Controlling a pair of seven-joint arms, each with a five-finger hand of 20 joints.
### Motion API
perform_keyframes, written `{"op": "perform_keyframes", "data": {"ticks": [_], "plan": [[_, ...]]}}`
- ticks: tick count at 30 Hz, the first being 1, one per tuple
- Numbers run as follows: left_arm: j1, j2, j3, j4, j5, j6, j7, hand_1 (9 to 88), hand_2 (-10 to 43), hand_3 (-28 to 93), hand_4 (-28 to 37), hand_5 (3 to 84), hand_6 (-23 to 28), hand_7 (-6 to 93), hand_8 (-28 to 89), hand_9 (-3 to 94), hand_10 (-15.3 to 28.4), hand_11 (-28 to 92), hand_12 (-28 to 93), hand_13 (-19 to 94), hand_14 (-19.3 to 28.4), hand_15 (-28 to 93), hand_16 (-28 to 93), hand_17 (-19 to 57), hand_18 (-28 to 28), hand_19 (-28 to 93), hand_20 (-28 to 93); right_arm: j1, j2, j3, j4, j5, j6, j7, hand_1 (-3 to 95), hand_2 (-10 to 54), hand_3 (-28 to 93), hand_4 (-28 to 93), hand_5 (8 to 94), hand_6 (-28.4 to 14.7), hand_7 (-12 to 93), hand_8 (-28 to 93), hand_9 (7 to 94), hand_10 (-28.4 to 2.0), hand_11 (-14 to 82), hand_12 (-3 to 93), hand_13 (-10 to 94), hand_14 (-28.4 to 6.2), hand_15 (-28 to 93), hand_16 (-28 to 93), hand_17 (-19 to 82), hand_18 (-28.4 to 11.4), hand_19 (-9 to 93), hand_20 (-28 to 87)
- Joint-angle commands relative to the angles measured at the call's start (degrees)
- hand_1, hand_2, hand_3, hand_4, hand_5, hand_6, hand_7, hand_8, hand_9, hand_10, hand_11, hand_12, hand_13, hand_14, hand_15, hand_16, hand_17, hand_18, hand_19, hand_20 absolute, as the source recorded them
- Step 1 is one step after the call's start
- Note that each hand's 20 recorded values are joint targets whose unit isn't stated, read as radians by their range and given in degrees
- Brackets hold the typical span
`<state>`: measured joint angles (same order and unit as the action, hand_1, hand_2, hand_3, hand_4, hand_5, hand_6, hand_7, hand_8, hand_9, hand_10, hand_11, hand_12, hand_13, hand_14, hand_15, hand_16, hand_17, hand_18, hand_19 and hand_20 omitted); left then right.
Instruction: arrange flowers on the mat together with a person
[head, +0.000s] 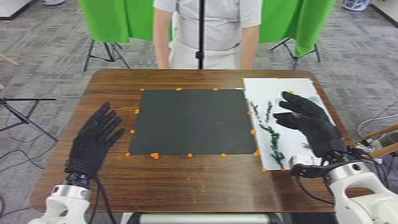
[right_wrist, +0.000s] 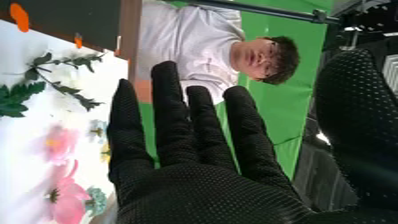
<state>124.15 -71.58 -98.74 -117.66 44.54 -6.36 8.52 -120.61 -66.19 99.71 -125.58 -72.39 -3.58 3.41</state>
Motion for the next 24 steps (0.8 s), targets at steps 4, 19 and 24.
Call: {"op": "perform_keyframes", "data": {"ticks": [4, 19, 24], "plan": [[1.3, 0.01, 0.08, 0.22, -0.97, -0.56, -1.18, 30.4, -3.2, 68, -19.5, 29.0, 2.4, 13.8, -8, 21.9, 10.2, 13, 18, 16, 10.9, 12, 8, -11.3, 19.9, 39, 9, -1.6, -1.1, 2.1, -1.1, -3.8, -2.8, 1.3, 28.9, -8.2, 88, -24, 29.4, -3.8, 21, -12, 31.9, -13.0, 10.5, 22.4, 36, -10.7, 23, 23, 8, -21.4, 42, 21], [3.7, -0.93, -1.59, -0.74, -1.05, 0.38, -1.22, 29.9, -3.2, 68, -21.8, 29.5, 2.9, 13.6, -8, 21.5, 10.3, 13, 18, 16, 11.4, 13, 7, -10.2, 18.7, 39, 9, -3.0, -0.4, 2.2, -1.9, -1.1, 3.8, -0.2, 26.1, -7.9, 88, -25, 31.2, -3.7, 21, -12, 32.5, -13.3, 11.6, 23.0, 25, -11.3, 5, 37, 2, -20.6, 41, 21], [2.0, 0.82, -0.89, -0.48, -0.38, -0.01, -1.05, 29.8, -2.8, 68, -22.2, 29.6, 2.9, 13.7, -8, 21.5, 10.3, 13, 17, 16, 11.3, 14, 7, -10.5, 19.2, 39, 9, -3.7, 0.2, 1.8, -2.1, -1.3, 7.1, -1.6, 25.5, -8.0, 88, -24, 26.9, -3.7, 20, -11, 29.5, -12.8, 10.2, 23.4, 22, -11.4, 1, 37, 1, -20.1, 40, 21]]}}
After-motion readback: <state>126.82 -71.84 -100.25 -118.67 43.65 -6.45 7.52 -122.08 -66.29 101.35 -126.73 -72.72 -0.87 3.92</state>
